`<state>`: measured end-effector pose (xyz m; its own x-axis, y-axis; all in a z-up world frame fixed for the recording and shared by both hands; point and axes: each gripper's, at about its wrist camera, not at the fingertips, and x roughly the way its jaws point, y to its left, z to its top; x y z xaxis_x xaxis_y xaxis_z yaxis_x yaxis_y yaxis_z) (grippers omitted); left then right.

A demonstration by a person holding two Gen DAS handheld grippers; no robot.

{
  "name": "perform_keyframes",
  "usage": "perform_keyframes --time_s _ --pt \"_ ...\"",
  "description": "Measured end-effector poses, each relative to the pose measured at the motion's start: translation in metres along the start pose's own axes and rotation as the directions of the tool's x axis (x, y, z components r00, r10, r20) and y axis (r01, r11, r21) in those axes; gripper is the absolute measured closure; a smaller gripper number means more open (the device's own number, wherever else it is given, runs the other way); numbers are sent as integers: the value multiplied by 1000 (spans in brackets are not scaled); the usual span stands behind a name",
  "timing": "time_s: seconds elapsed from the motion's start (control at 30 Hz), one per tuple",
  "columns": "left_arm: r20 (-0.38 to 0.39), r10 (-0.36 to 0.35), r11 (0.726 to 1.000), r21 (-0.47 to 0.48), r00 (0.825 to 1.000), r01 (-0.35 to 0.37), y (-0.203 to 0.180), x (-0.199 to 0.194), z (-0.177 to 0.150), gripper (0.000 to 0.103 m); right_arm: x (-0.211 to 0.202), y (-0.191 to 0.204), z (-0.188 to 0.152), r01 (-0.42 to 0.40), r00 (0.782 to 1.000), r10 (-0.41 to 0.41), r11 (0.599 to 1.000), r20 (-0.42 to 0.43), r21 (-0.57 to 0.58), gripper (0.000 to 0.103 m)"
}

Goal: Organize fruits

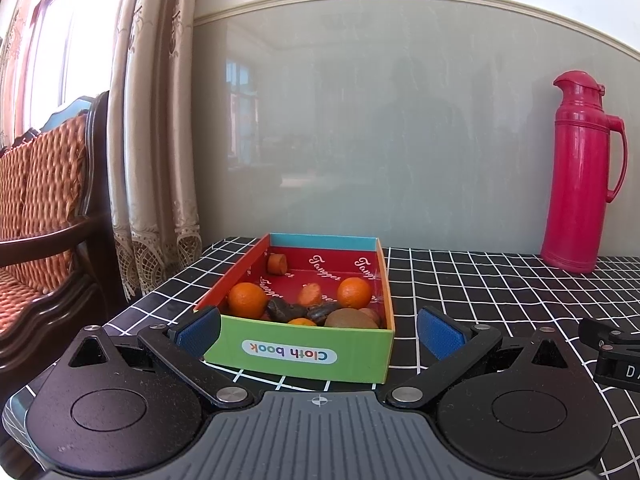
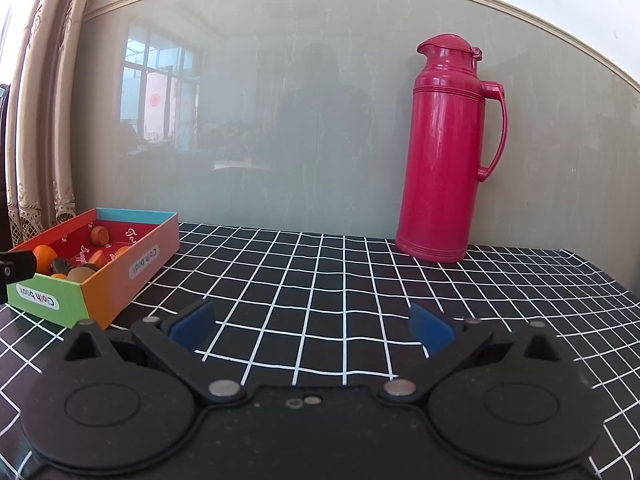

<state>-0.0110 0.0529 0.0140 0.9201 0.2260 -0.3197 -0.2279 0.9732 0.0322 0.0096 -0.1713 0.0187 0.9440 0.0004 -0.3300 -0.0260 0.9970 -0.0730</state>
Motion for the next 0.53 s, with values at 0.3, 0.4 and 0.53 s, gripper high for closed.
perform_keyframes --time_s 0.3,0.4,0.53 --pt "16 -24 999 -28 1000 24 6 -1 1 0 0 0 -1 3 1000 -3 1000 -2 -7 0" --pt "34 -24 999 -24 999 25 6 -4 2 0 0 0 -1 5 1000 -5 1000 -4 -6 0" --pt "38 -6 1000 -21 999 7 5 -4 3 0 0 0 -1 5 1000 -5 1000 -4 -5 0"
